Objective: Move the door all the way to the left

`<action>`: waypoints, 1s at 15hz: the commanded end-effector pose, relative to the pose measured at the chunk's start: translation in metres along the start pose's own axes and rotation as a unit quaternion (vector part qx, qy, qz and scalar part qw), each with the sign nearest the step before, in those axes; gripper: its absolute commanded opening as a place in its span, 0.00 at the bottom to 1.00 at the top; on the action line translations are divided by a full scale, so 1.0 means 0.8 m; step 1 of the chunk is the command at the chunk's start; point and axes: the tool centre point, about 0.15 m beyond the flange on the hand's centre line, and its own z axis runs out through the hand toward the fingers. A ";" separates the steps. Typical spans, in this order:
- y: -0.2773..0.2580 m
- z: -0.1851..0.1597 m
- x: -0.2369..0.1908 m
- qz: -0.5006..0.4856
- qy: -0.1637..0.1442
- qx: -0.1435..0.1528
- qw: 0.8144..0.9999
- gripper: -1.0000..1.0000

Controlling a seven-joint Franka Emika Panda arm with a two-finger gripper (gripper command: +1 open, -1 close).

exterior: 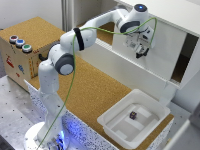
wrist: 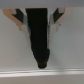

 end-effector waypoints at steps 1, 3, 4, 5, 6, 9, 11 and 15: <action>-0.098 0.024 0.003 0.000 0.019 -0.052 0.998 0.00; -0.121 0.024 0.007 -0.008 0.019 -0.049 0.999 0.00; -0.134 0.024 0.008 -0.013 0.019 -0.048 0.999 0.00; -0.148 0.024 0.010 -0.017 0.018 -0.045 0.999 0.00; -0.162 0.024 0.012 -0.021 0.018 -0.042 0.999 0.00; -0.211 0.025 0.015 -0.044 0.020 -0.034 0.998 0.00; -0.241 0.025 0.017 -0.061 0.020 -0.029 0.997 0.00; -0.311 0.024 0.021 -0.109 0.021 -0.027 0.993 0.00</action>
